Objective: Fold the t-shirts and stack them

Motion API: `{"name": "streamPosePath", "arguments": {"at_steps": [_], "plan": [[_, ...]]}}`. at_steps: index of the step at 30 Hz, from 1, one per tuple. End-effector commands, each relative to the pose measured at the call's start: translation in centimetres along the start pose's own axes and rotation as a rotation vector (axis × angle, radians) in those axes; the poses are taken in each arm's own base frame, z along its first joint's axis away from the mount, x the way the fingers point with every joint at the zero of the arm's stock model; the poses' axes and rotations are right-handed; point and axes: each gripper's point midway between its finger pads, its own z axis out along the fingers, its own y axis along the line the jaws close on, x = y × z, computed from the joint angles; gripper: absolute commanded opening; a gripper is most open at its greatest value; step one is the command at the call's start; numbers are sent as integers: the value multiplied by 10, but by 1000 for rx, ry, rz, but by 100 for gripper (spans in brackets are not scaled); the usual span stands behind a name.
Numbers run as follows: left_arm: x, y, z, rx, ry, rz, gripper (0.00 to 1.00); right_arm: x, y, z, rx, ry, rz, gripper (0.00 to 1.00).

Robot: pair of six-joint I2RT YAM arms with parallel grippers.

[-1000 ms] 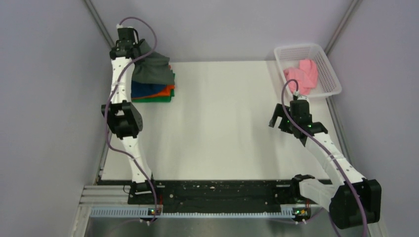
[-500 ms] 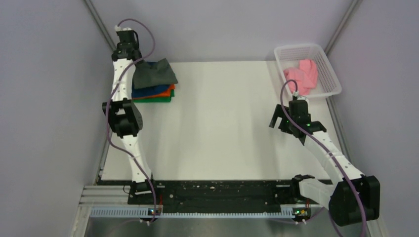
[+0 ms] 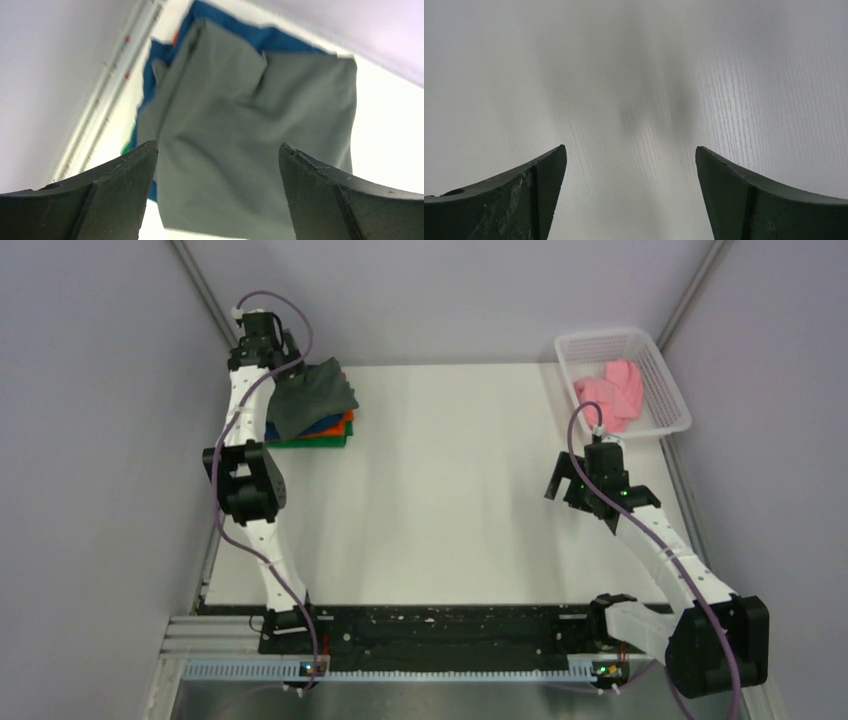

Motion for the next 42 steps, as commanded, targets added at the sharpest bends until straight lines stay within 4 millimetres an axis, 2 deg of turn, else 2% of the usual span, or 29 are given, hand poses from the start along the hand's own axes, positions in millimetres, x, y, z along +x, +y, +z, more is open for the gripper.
{"name": "streamPosePath", "arguments": {"at_steps": [1, 3, 7, 10, 14, 17, 20, 24, 26, 31, 37, 42], "plan": [[-3, -24, -52, 122, -35, -112, 95, -13, 0, -5, 0, -42, 18, 99], [7, -27, -65, 163, -54, -163, 95, -11, 0, -5, -3, -37, 16, 99], [24, -18, -82, 175, -96, -233, 92, -8, 3, -4, -24, -32, 10, 99], [36, -4, -83, 131, -101, -225, 87, -10, 5, -4, -34, -38, 10, 99], [42, 4, -58, 139, -167, -184, 86, -9, 7, -3, -46, -39, 9, 99], [36, 6, -36, 124, -216, -104, 84, -7, 7, -4, -46, -35, 8, 99], [28, 20, -21, 57, -238, -55, 84, -7, 2, -4, -27, -46, 12, 99], [24, 31, -4, 72, -226, -94, 82, -5, 0, 1, -10, -40, 17, 99], [30, 33, 5, 83, -204, -109, 81, -5, -1, 3, -1, -33, 15, 99], [30, 38, 22, 76, -188, -105, 81, -4, -5, 5, 20, -32, 17, 99], [45, 35, 42, 99, -132, -115, 76, -3, -8, 8, 40, -27, 16, 99], [51, 34, 49, 106, -98, -112, 75, -4, -9, 9, 47, -30, 15, 99]]}}
